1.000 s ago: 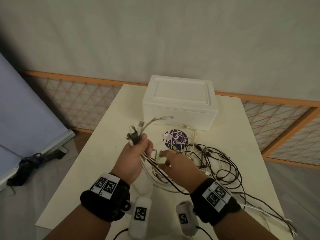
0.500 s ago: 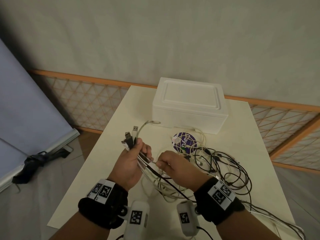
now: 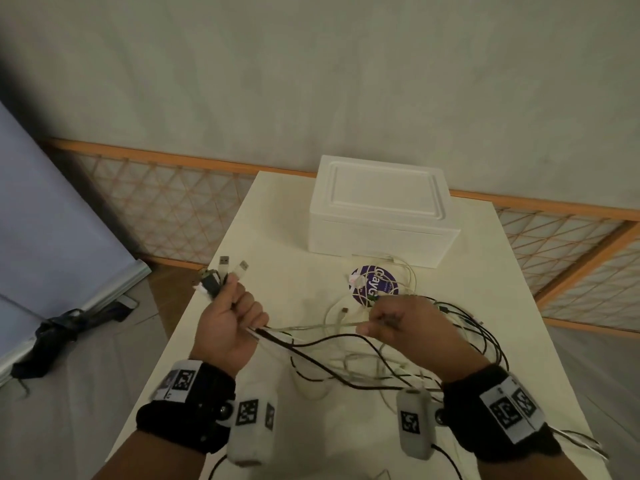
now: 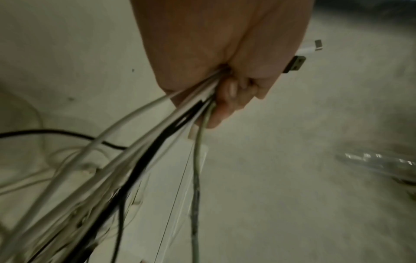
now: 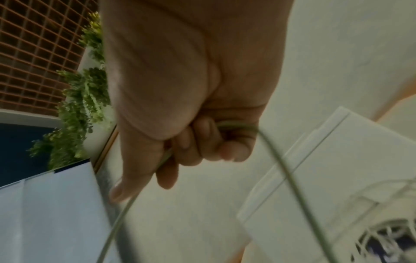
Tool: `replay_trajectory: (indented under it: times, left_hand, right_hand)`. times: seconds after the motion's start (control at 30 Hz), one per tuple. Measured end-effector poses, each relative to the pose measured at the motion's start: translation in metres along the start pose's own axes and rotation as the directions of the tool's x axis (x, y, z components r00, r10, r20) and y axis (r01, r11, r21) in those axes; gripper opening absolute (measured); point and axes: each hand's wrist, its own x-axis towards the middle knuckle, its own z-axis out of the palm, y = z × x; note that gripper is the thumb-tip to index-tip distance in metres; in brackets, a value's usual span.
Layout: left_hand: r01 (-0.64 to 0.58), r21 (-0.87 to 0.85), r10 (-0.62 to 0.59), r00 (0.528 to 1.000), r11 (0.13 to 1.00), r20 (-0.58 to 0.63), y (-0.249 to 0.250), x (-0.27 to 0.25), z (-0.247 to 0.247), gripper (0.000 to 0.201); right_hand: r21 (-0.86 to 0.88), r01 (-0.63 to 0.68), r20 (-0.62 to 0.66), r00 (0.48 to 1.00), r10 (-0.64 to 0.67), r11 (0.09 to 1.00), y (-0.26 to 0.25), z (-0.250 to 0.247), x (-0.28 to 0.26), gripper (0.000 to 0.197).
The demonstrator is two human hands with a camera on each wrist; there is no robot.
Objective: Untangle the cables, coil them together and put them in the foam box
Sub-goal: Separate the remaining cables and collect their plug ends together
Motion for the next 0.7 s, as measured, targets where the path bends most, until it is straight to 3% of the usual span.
replay_trajectory:
  times: [0.07,0.17,0.27,0.33,0.4,0.43,0.53,0.6,0.67,0.7]
  left_hand:
    - [-0.016,0.014,0.018,0.989,1.000,-0.144,0.012,0.008,-0.016,0.049]
    - [-0.060,0.078,0.083,0.936,0.995,-0.343,0.035,0.021,-0.054,0.047]
    - [-0.063,0.144,0.116,0.908,0.988,-0.402,0.053,0.024,-0.086,0.043]
    - [-0.039,0.165,0.094,0.937,0.986,-0.336,0.059,0.019,-0.089,0.040]
    - [0.036,0.242,0.003,0.988,0.970,-0.157,0.057,0.007,-0.071,0.030]
    - [0.085,0.313,-0.073,0.996,0.946,-0.049,0.053,0.000,-0.055,0.024]
    - [0.174,0.499,-0.321,0.920,0.849,0.226,0.024,-0.020,-0.004,0.030]
    - [0.106,0.701,-0.413,0.865,0.706,0.285,0.000,-0.027,0.020,0.016]
    - [0.020,0.803,-0.434,0.849,0.595,0.301,-0.014,-0.020,0.025,0.023]
    - [0.025,0.787,-0.406,0.866,0.616,0.290,-0.015,-0.013,0.022,0.016]
  right_hand:
    - [-0.008,-0.072,-0.035,0.997,0.072,0.997,0.003,-0.019,-0.002,0.018]
    - [-0.033,-0.173,-0.070,0.983,0.170,0.984,0.013,-0.045,-0.011,0.009]
    - [-0.164,-0.224,-0.137,0.970,0.203,0.961,0.019,-0.061,-0.022,0.020]
    - [-0.211,-0.218,-0.180,0.967,0.181,0.953,0.015,-0.067,-0.026,0.019]
    - [-0.279,-0.194,-0.169,0.974,0.151,0.941,0.000,-0.059,-0.021,0.010]
    - [-0.351,-0.161,-0.132,0.984,0.121,0.922,-0.010,-0.048,-0.015,0.017]
    - [-0.543,0.073,-0.006,0.996,-0.091,0.837,-0.046,0.002,0.009,0.035]
    - [-0.602,0.169,0.012,0.979,-0.202,0.780,-0.064,0.021,0.020,0.026]
    - [-0.590,0.167,0.011,0.980,-0.199,0.790,-0.070,0.024,0.024,0.022]
    - [-0.552,0.110,-0.008,0.990,-0.137,0.827,-0.070,0.017,0.023,0.024]
